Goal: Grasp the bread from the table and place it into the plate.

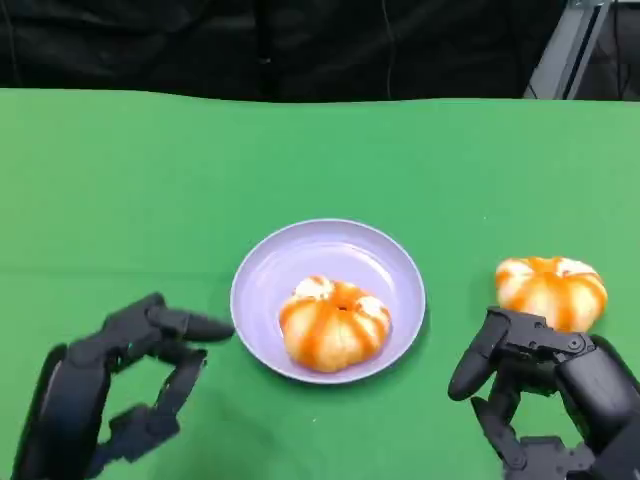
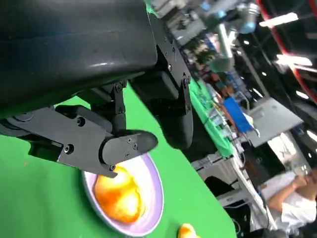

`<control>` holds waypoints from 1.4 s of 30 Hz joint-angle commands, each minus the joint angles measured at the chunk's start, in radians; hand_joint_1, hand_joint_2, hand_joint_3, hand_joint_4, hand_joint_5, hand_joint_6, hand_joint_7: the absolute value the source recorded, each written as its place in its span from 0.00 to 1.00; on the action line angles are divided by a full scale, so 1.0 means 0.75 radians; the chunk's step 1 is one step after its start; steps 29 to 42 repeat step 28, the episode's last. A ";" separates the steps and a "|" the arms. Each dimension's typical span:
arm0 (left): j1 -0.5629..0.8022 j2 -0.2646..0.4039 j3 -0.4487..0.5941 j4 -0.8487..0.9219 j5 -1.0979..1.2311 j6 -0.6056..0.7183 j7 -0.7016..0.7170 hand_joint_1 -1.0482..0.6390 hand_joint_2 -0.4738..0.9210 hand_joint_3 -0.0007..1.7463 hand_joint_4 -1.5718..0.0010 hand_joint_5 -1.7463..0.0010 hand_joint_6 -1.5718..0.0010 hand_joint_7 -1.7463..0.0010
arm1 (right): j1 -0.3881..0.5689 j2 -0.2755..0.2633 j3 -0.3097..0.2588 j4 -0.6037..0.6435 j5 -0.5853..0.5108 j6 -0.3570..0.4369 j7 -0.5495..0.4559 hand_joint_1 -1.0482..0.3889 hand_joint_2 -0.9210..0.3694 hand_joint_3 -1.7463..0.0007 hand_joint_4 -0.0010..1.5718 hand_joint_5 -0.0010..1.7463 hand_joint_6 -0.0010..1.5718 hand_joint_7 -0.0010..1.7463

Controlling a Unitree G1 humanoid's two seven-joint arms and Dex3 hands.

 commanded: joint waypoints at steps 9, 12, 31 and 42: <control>0.050 -0.094 0.035 0.036 -0.154 -0.027 0.001 0.64 0.71 0.71 0.49 0.02 0.53 0.13 | 0.002 -0.029 -0.056 0.011 0.026 -0.033 0.014 0.78 0.37 0.32 0.50 0.92 0.45 0.79; 0.047 -0.103 0.040 0.044 -0.164 -0.032 0.000 0.64 0.72 0.70 0.49 0.00 0.53 0.11 | 0.004 -0.026 -0.059 0.010 0.028 -0.033 0.011 0.78 0.37 0.32 0.49 0.92 0.45 0.79; 0.028 -0.093 0.060 0.087 -0.220 -0.085 -0.066 0.63 0.71 0.68 0.48 0.02 0.52 0.13 | 0.003 -0.014 -0.050 0.004 0.017 -0.022 0.003 0.78 0.38 0.32 0.48 0.93 0.44 0.81; 0.028 -0.093 0.060 0.087 -0.220 -0.085 -0.066 0.63 0.71 0.68 0.48 0.02 0.52 0.13 | 0.003 -0.014 -0.050 0.004 0.017 -0.022 0.003 0.78 0.38 0.32 0.48 0.93 0.44 0.81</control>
